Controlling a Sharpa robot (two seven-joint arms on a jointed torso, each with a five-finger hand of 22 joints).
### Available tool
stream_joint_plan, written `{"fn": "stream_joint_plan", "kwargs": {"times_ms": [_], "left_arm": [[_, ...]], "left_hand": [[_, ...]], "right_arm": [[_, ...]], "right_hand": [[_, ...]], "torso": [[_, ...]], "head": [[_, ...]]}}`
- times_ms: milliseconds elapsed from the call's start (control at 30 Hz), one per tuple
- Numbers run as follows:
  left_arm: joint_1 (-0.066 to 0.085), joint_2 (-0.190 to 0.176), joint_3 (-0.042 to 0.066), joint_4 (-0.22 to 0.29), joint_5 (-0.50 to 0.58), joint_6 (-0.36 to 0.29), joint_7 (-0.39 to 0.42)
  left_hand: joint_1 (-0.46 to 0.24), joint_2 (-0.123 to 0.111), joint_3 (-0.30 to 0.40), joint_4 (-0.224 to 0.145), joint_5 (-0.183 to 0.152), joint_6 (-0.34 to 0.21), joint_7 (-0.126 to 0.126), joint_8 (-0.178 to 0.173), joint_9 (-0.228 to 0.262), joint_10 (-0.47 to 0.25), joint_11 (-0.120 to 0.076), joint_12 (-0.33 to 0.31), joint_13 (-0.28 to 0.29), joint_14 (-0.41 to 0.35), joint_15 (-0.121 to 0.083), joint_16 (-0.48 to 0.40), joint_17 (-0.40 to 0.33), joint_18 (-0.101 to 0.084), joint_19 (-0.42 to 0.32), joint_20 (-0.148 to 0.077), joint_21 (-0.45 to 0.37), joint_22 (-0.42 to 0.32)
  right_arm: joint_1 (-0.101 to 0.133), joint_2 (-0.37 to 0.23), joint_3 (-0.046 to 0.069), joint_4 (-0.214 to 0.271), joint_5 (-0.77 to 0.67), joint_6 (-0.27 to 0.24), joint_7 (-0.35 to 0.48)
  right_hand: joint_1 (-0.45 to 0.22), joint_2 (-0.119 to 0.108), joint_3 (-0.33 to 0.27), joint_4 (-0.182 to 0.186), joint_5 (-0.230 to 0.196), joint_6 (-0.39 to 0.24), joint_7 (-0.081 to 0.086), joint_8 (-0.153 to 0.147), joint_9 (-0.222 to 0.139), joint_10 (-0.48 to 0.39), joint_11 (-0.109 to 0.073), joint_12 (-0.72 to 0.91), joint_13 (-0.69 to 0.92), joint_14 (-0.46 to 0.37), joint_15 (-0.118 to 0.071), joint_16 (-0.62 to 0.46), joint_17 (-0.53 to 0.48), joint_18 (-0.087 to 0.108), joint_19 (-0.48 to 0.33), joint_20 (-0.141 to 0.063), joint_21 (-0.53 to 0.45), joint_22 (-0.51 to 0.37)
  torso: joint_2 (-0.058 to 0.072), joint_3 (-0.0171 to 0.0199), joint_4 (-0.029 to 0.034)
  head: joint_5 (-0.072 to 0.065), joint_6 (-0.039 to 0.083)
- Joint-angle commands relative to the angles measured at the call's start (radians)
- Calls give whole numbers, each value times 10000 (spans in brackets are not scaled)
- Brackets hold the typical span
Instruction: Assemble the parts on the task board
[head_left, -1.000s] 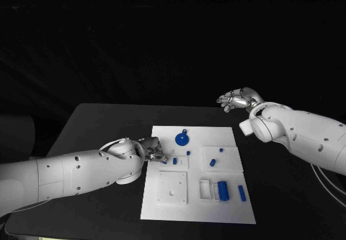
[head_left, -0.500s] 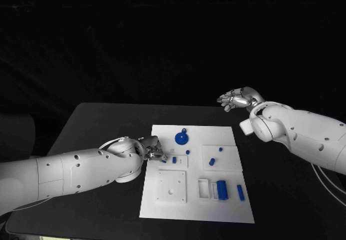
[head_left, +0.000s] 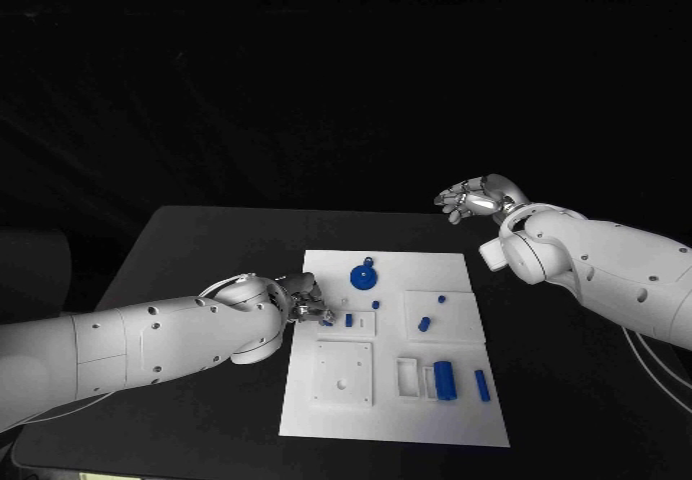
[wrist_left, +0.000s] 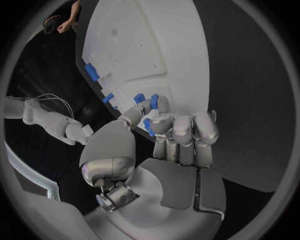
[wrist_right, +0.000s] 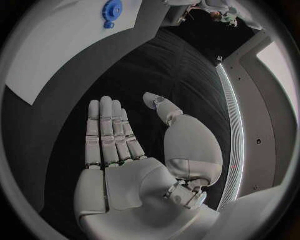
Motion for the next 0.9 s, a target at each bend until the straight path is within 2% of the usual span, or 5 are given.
{"fn": "stream_joint_plan", "kwargs": {"times_ms": [33,767,800,833,900], "left_arm": [[-63,62,-48,26,181,425,-32],[-63,95,-46,-69,143,178,-20],[-63,99,-46,-71,144,173,-15],[-62,101,-46,-74,144,109,-7],[-62,101,-45,-85,147,78,2]], "left_hand": [[-73,-245,-32,126,-253,614,-645,2466,-21,50,-485,-20,-24,439,-377,-62,-14,1693,-62,-164,-41,-17],[-205,-260,-376,254,-478,584,-643,2516,-73,43,-487,-4,-61,432,-391,-61,-15,1711,-80,-172,-28,-33],[-215,-269,-426,275,-615,567,-643,2523,-84,38,-486,-7,-72,426,-401,-68,-19,1718,-88,-176,-31,-40],[-248,-390,-492,411,-1423,532,-646,2542,-114,31,-491,-12,-102,416,-425,-81,-27,1736,-112,-185,-52,-62],[-278,-601,-518,622,-2232,510,-651,2569,-152,25,-497,-13,-135,407,-447,-92,-34,1755,-132,-192,-71,-88]], "right_arm": [[-12,12,3,-1,-13,150,63],[-16,2,3,3,-13,149,62],[-16,2,3,4,-13,152,62],[-16,3,3,5,-13,154,61],[-16,4,3,7,-13,152,60]], "right_hand": [[-42,58,11,37,49,-66,210,34,-10,-62,-22,65,-14,-74,-9,38,-13,155,-54,0,-54,13],[-49,63,9,43,54,-64,208,39,-12,-63,-22,71,-24,-75,-9,39,-15,155,-55,0,-56,16],[-49,63,9,44,54,-64,208,39,-13,-63,-22,71,-25,-75,-9,39,-15,155,-55,0,-57,16],[-49,63,9,44,55,-64,208,39,-13,-63,-23,72,-26,-75,-9,39,-15,155,-55,0,-57,16],[-50,63,9,44,55,-64,208,39,-13,-63,-23,72,-27,-76,-9,40,-15,155,-55,0,-57,16]], "torso": [[7,2,-6],[7,-5,-3],[7,-5,-3],[7,-5,-3],[6,-5,-5]], "head": [[16,2],[7,21],[7,21],[7,21],[6,22]]}}
